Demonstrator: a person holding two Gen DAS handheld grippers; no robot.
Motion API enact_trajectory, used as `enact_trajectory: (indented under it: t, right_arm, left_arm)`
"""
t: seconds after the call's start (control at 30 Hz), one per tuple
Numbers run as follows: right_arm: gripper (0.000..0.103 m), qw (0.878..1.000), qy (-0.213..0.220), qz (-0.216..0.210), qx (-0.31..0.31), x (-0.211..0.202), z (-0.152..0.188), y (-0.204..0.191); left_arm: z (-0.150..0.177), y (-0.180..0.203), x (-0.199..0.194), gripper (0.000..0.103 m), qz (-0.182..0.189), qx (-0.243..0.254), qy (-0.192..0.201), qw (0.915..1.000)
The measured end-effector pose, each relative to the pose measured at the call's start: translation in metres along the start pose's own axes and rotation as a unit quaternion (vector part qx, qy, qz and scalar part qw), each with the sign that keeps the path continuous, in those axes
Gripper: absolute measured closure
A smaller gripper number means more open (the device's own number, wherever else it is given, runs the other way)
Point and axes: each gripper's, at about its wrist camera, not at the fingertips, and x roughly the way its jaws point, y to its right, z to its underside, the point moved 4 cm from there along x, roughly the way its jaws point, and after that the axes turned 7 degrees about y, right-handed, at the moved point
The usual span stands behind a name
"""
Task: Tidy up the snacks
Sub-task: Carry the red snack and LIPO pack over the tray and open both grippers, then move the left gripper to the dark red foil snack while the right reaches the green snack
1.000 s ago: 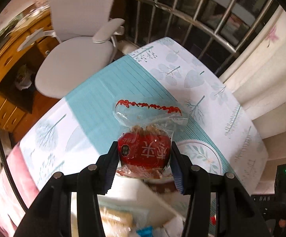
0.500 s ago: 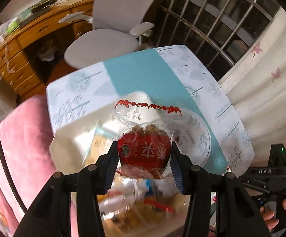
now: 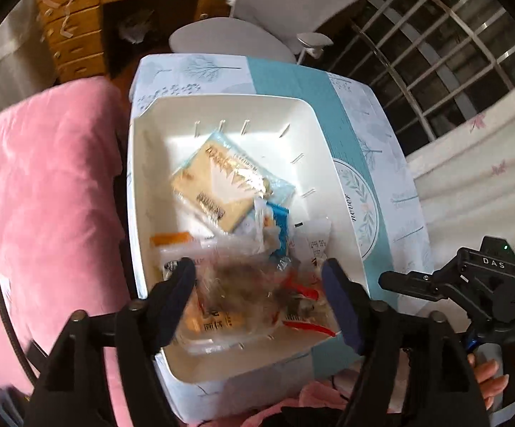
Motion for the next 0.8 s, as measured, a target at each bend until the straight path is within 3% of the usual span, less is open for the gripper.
enact_trajectory:
  t: [0.23, 0.37, 0.5, 0.8]
  right_arm:
    - [0.046, 1.000, 0.014, 0.001, -0.002, -0.013, -0.006, 0.015]
    - [0.045, 1.000, 0.015, 0.005, 0.009, -0.018, -0.019, 0.030]
    - [0.031, 1.000, 0.005, 0.015, 0.020, -0.025, -0.040, 0.048]
    - [0.031, 0.999, -0.038, 0.029, -0.004, -0.044, -0.107, 0.064]
  left_arm:
    - [0.022, -0.004, -0.004, 0.020, 0.010, -0.060, 0.014, 0.9981]
    - [0.031, 0.006, -0.007, 0.016, 0.007, -0.069, 0.017, 0.9974]
    - [0.035, 0.023, -0.006, 0.014, -0.001, -0.066, 0.018, 0.9977]
    - [0.039, 0.083, 0.003, 0.011, -0.035, -0.122, 0.060, 0.9901]
